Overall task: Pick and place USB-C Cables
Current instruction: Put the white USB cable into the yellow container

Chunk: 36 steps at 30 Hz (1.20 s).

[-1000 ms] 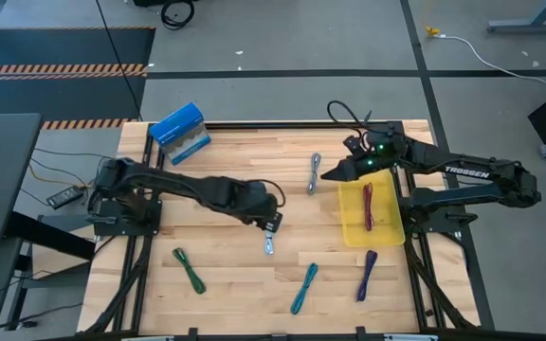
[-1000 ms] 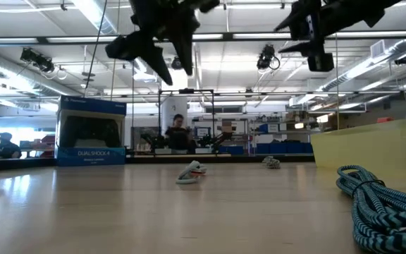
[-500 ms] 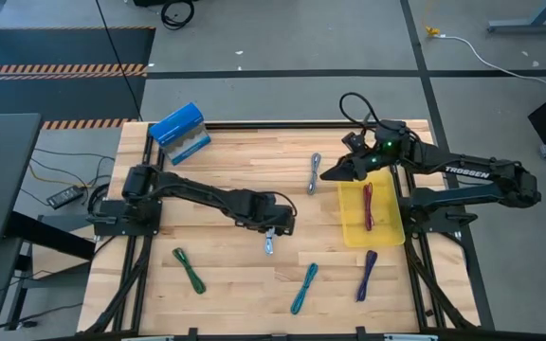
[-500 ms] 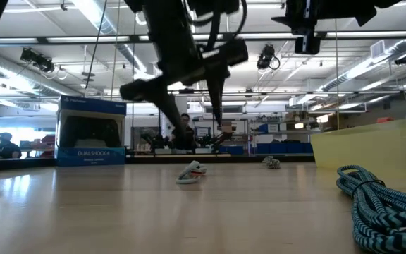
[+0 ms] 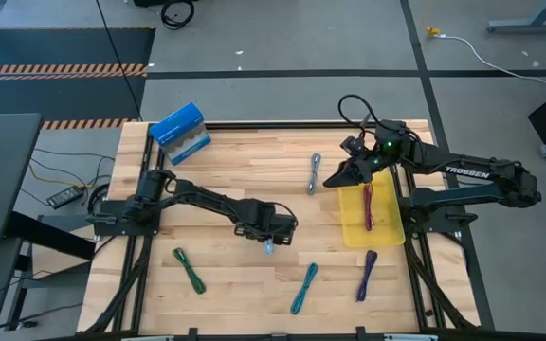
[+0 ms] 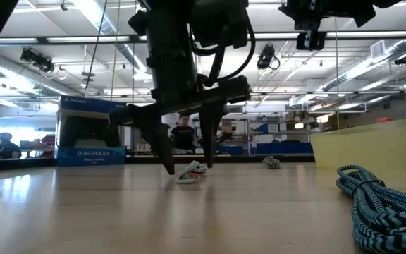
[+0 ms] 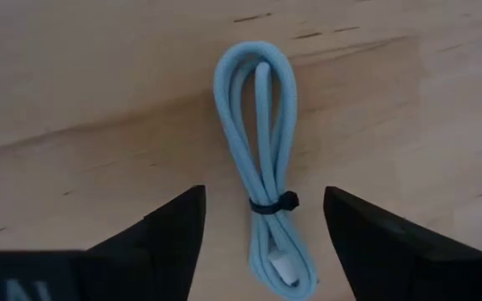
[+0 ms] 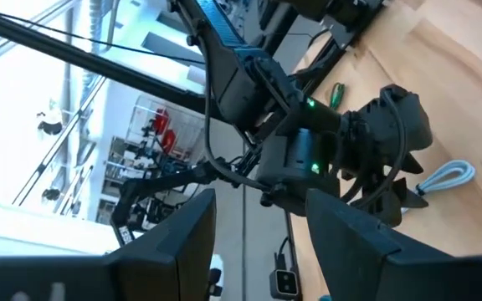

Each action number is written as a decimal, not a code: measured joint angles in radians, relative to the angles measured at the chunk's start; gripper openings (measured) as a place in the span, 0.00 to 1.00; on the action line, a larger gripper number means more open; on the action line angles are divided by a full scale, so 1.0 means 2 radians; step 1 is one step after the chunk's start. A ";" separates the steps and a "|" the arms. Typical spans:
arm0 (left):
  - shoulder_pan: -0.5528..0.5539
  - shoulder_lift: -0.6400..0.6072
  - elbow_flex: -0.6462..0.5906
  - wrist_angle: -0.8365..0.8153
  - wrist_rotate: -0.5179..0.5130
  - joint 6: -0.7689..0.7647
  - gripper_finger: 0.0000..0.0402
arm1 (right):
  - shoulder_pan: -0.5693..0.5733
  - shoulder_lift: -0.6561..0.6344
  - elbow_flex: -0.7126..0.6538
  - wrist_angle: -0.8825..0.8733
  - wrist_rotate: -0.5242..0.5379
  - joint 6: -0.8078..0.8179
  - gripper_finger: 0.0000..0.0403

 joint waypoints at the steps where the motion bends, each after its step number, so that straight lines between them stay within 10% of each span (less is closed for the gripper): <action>1: 0.000 0.000 0.000 0.001 0.000 0.001 0.58 | 0.000 0.000 0.000 0.000 -0.002 0.004 0.48; 18: 0.011 -0.003 0.000 -0.001 0.005 0.075 0.02 | 0.000 0.000 0.000 -0.002 -0.015 0.027 0.48; 36: 0.025 -0.082 0.000 -0.017 0.010 0.136 0.00 | -0.003 0.000 -0.001 -0.002 -0.017 0.038 0.48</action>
